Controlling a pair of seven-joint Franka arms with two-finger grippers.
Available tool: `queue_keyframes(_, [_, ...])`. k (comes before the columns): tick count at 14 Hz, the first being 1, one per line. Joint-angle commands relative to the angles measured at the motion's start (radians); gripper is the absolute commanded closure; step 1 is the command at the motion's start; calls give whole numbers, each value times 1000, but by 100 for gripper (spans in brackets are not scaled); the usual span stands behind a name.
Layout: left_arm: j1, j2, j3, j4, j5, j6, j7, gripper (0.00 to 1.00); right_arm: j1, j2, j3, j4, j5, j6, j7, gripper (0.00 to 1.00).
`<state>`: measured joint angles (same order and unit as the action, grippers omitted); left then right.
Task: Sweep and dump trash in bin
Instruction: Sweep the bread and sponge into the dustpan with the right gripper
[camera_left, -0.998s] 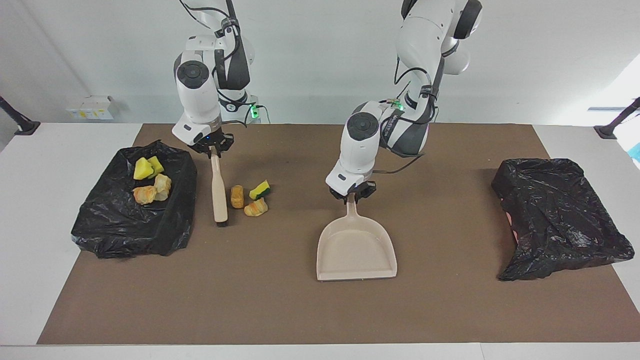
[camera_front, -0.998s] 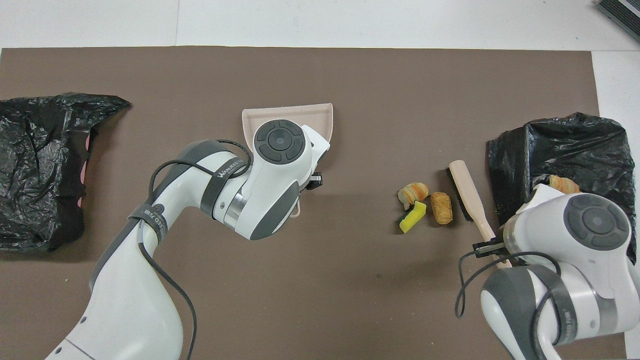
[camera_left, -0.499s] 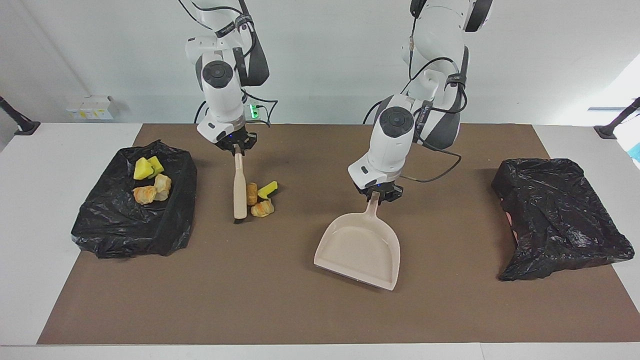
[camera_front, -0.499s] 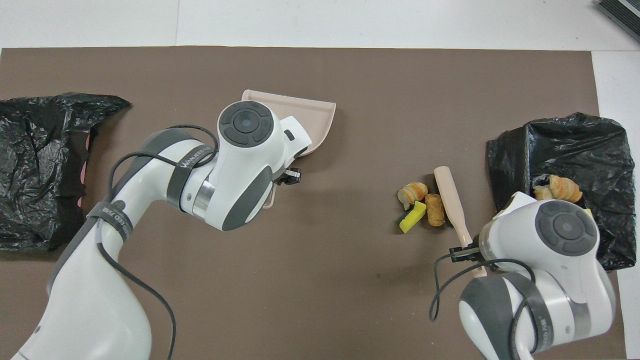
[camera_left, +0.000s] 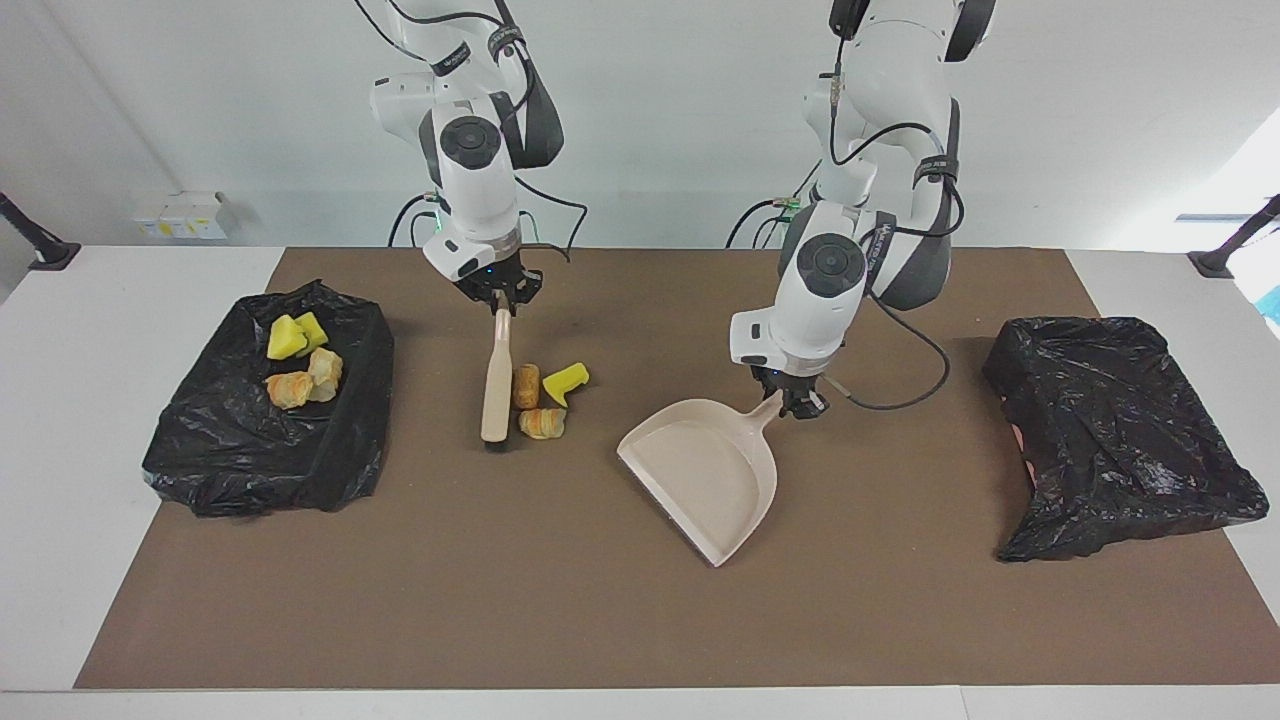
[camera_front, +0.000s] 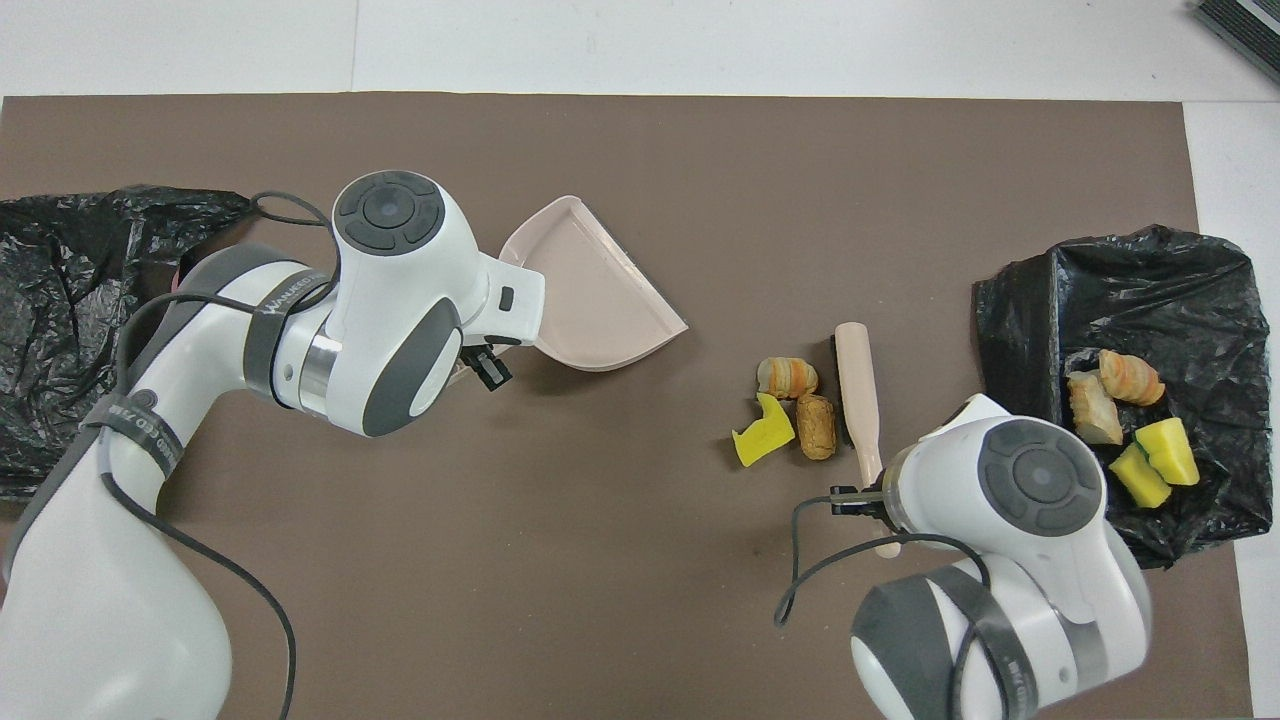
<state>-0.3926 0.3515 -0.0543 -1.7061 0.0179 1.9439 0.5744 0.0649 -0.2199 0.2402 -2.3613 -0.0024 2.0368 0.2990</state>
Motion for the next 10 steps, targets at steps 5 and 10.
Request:
queue_keyframes(5, [-26,-153,-7,-266,172,254,170,100,-82,-65,7,-85,-70,101,-155,100])
queue_keyframes(10, [-113,-201,-9,-337,243,274,180,100,-66,-99,11,-170,-77,163,-175,100])
